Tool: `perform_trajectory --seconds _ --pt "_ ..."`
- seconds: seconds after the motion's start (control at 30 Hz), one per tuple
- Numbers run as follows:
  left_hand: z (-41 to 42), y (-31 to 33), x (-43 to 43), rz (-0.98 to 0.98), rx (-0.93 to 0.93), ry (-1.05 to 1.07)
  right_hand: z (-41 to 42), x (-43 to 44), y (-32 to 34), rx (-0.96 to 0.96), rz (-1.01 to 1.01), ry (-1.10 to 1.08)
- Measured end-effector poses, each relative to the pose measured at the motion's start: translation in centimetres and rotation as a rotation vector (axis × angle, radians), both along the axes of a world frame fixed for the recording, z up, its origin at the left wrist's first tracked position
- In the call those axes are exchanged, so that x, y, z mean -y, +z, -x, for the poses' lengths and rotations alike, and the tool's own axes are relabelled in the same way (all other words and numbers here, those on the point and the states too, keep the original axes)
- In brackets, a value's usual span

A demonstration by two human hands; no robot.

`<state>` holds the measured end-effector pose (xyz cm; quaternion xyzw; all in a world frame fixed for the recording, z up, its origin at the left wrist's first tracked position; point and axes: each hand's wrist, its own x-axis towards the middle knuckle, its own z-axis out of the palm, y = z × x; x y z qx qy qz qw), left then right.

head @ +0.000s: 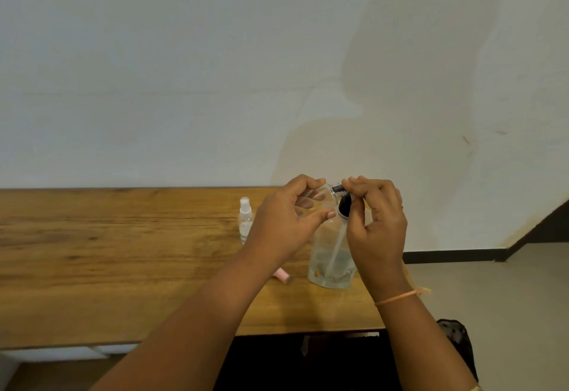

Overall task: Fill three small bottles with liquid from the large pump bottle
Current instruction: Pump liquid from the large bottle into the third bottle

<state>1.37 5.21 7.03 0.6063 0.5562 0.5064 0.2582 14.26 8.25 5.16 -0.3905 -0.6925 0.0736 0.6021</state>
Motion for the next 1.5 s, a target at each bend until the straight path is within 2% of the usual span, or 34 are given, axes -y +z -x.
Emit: perform_trajectory --seconds 0.23,0.53,0.8,1.17,1.33,1.5 --pt "0.3 0.5 0.2 -0.106 -0.058 0.002 -0.5 0.1 1.0 0.043 -0.011 0.010" --pt "0.6 0.4 -0.5 0.023 -0.014 -0.020 0.4 -0.1 -1.0 0.051 -0.060 -0.074" --pt "0.2 0.6 0.0 -0.077 -0.008 -0.012 -0.7 0.2 1.6 0.043 0.040 0.037" --pt "0.4 0.3 -0.4 0.002 -0.030 -0.019 -0.3 0.2 -0.1 0.047 -0.015 0.003" --pt "0.1 0.4 0.2 -0.044 -0.004 -0.037 -0.7 0.4 0.9 0.029 0.029 0.027" --pt "0.1 0.5 0.0 -0.071 0.026 -0.051 -0.6 0.2 1.5 0.094 -0.051 -0.011"
